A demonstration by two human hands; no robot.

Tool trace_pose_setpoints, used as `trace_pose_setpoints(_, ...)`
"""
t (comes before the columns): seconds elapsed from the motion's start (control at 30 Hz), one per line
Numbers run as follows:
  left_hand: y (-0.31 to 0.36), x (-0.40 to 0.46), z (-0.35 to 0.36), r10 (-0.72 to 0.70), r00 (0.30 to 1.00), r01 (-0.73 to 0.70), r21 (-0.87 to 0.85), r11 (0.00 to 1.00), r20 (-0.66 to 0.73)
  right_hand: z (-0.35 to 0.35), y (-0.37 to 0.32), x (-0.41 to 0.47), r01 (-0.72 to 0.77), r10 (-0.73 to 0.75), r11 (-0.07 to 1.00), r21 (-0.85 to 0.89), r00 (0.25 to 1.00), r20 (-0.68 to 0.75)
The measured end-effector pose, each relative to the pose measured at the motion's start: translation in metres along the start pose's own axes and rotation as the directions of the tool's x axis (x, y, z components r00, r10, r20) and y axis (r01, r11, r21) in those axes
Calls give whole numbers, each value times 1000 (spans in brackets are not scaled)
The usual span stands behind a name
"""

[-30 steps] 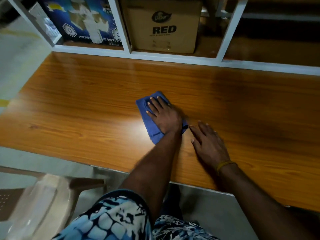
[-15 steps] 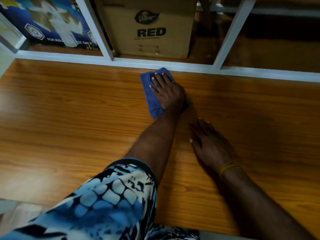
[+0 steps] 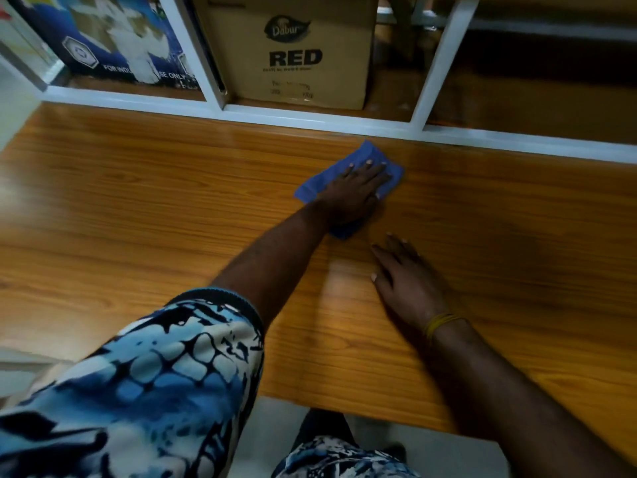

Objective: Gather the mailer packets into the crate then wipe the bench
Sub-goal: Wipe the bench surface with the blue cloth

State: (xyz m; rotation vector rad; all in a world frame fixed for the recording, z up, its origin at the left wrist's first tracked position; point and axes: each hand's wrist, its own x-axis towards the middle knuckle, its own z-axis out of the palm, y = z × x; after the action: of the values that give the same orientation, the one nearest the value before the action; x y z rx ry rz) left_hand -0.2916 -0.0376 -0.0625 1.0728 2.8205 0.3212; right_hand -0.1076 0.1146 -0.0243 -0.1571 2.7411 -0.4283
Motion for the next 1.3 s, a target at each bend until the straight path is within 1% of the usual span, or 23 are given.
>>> trace_pose_setpoints(0.13, 20, -45, 2, 168, 986, -168, 23, 985, 12, 7, 17, -31, 34, -35, 999, -34, 999, -12)
trace_pose_setpoints(0.27, 43, -95, 9, 263, 964, -265, 42, 963, 43, 16, 35, -69, 35, -37, 997, -64, 999, -33)
trace_pose_setpoints(0.37, 70, -137, 15, 299, 951, -304, 49, 951, 82, 21, 46, -98, 32, -34, 999, -36, 998, -51)
trace_pose_setpoints(0.5, 119, -186, 31, 297, 953, -299, 23, 954, 56, 26, 60, -127, 28, -30, 999, -25, 998, -55)
trace_pose_setpoints(0.63, 167, -207, 47, 187, 982, -186, -35, 982, 28, 32, 76, -147, 38, -35, 998, 49, 997, -72)
trace_pose_setpoints(0.7, 193, -208, 53, 100, 995, -99, -71, 992, 7, 32, 83, -157, 31, -18, 989, 143, 996, -92)
trace_pose_setpoints(0.77, 218, -201, 54, 8, 1000, -11, -186, 982, -14, 32, 88, -164, 15, 38, 958, 285, 983, -178)
trace_pose_setpoints(0.8, 231, -197, 54, -41, 999, 31, -281, 959, -28, 32, 88, -167, 1, 93, 934, 358, 965, -244)
trace_pose_setpoints(0.87, 255, -189, 49, -174, 981, 110, -484, 868, -90, 32, 82, -172, -30, 224, 877, 479, 909, -353)
trace_pose_setpoints(0.93, 270, -185, 43, -344, 918, 141, -646, 750, -199, 30, 66, -175, -52, 320, 833, 551, 857, -403)
trace_pose_setpoints(1.0, 271, -189, 34, -474, 837, 141, -729, 669, -273, 30, 40, -174, -64, 368, 808, 586, 831, -417)
trace_pose_setpoints(1.07, 260, -197, 26, -514, 797, 163, -707, 688, -316, 34, 14, -170, -68, 374, 799, 598, 835, -404)
trace_pose_setpoints(1.17, 236, -208, 18, -499, 795, 212, -613, 761, -345, 47, -14, -160, -113, 333, 850, 515, 872, -359)
trace_pose_setpoints(1.23, 216, -213, 18, -500, 799, 277, -536, 798, -333, 55, -23, -154, -160, 308, 888, 430, 903, -300)
trace_pose_setpoints(1.3, 200, -214, 20, -504, 807, 348, -441, 827, -308, 60, -28, -148, -207, 318, 904, 374, 910, -265)
